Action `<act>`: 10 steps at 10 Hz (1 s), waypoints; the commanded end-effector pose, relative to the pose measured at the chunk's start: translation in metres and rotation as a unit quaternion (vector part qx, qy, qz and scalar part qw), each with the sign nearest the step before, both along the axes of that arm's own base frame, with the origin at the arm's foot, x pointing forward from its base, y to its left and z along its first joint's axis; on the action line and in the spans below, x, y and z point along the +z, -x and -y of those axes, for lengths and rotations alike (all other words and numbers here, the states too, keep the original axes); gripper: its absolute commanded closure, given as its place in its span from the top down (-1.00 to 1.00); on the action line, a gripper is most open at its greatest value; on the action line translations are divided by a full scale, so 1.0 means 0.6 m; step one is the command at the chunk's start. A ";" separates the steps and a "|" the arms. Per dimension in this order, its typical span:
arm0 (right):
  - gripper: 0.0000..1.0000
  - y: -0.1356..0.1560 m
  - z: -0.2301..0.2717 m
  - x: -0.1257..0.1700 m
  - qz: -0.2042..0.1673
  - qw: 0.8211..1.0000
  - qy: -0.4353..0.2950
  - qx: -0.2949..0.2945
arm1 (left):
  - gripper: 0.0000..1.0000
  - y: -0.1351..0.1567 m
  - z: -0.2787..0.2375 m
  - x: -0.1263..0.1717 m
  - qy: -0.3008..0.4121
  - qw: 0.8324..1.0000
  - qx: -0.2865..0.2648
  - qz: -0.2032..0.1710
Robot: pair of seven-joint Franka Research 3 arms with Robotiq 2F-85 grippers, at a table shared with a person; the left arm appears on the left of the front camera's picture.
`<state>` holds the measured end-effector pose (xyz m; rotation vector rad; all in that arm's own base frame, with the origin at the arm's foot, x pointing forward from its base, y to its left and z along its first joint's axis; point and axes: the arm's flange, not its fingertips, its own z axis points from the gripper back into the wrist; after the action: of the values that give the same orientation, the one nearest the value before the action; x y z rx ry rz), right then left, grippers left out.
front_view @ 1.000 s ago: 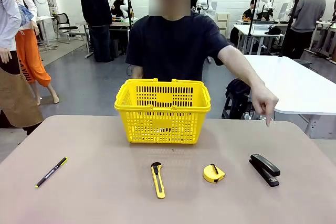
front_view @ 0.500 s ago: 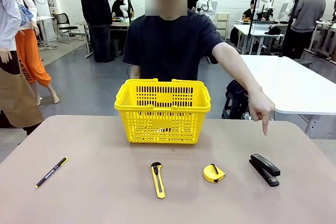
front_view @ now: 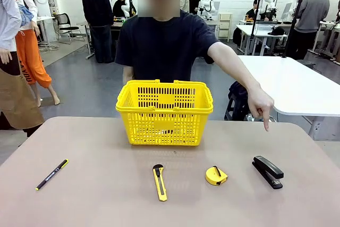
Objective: Place the items the person wants into the basket.
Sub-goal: Pick up the item the person points to and place it in the Market Basket.
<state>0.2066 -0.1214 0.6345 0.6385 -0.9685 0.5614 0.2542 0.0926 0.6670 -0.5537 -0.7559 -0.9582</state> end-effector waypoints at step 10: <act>1.00 -0.136 -0.220 0.106 -0.263 0.896 0.323 -0.152 | 1.00 0.000 -0.001 0.001 -0.001 1.000 0.002 0.003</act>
<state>0.2826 0.0102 0.6870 0.0704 -0.5044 0.4011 0.2541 0.0931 0.6673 -0.5538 -0.7573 -0.9576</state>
